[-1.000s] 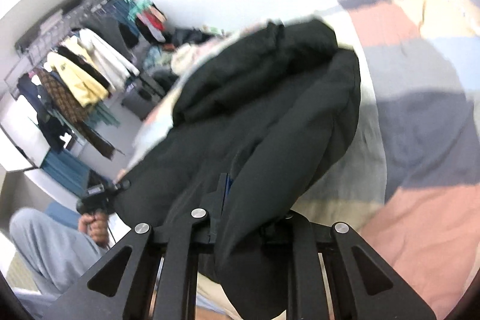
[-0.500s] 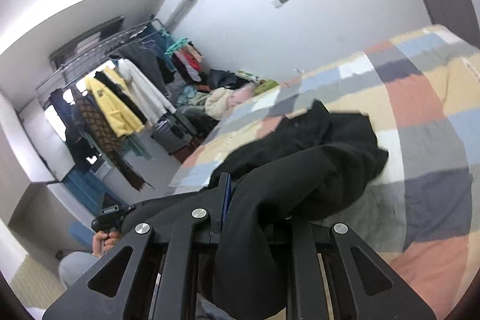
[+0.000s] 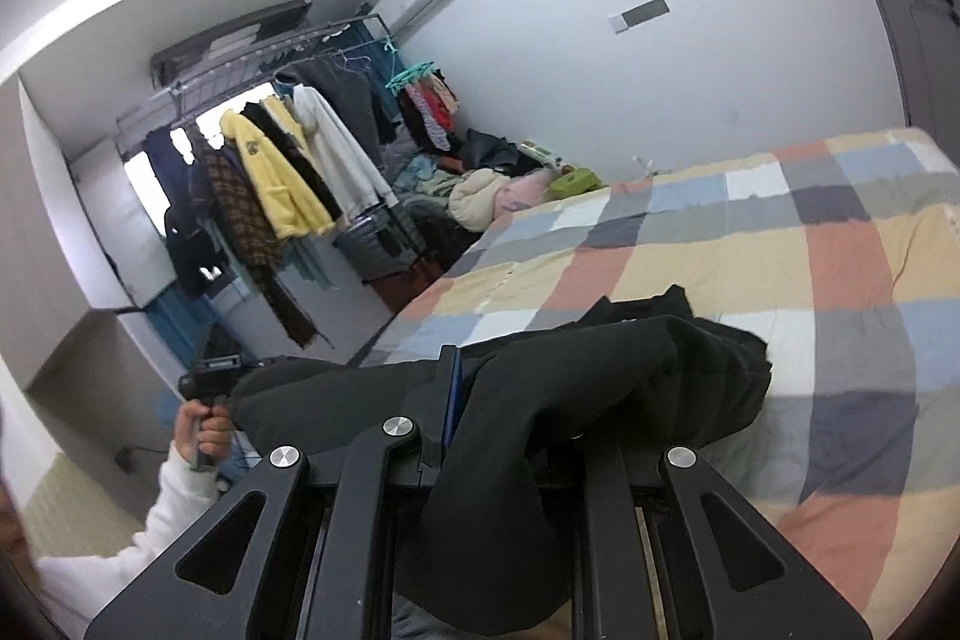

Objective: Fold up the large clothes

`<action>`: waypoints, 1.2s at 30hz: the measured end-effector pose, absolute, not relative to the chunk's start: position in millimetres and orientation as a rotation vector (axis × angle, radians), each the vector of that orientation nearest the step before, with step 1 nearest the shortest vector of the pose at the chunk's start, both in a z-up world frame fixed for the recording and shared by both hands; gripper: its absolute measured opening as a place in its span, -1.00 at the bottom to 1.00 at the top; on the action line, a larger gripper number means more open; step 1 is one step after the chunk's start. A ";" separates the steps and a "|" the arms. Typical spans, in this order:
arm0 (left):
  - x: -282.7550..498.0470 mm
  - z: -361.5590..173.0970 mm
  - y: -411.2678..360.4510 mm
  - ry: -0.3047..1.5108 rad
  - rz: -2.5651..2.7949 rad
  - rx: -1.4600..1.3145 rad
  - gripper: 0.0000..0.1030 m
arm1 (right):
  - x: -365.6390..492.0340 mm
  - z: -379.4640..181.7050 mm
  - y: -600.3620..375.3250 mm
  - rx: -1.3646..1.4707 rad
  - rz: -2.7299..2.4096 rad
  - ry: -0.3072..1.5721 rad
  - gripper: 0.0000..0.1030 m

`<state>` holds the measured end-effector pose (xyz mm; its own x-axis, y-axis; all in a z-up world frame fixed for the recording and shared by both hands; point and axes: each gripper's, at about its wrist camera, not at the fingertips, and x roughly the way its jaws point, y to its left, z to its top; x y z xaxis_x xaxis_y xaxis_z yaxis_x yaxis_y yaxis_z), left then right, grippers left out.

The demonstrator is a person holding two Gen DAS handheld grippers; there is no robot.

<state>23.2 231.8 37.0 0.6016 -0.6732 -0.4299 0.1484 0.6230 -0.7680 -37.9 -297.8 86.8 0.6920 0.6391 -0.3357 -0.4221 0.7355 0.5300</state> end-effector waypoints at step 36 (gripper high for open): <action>311.6 -100.9 206.7 1.080 -0.131 -0.965 -0.85 | 268.1 -91.3 -356.2 0.961 0.201 0.907 -0.77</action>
<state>311.6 206.7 -100.9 0.5051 -0.5252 -0.6849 -0.3460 0.6037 -0.7182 268.1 -356.2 -91.3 0.6292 0.5211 -0.5767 0.2278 0.5858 0.7778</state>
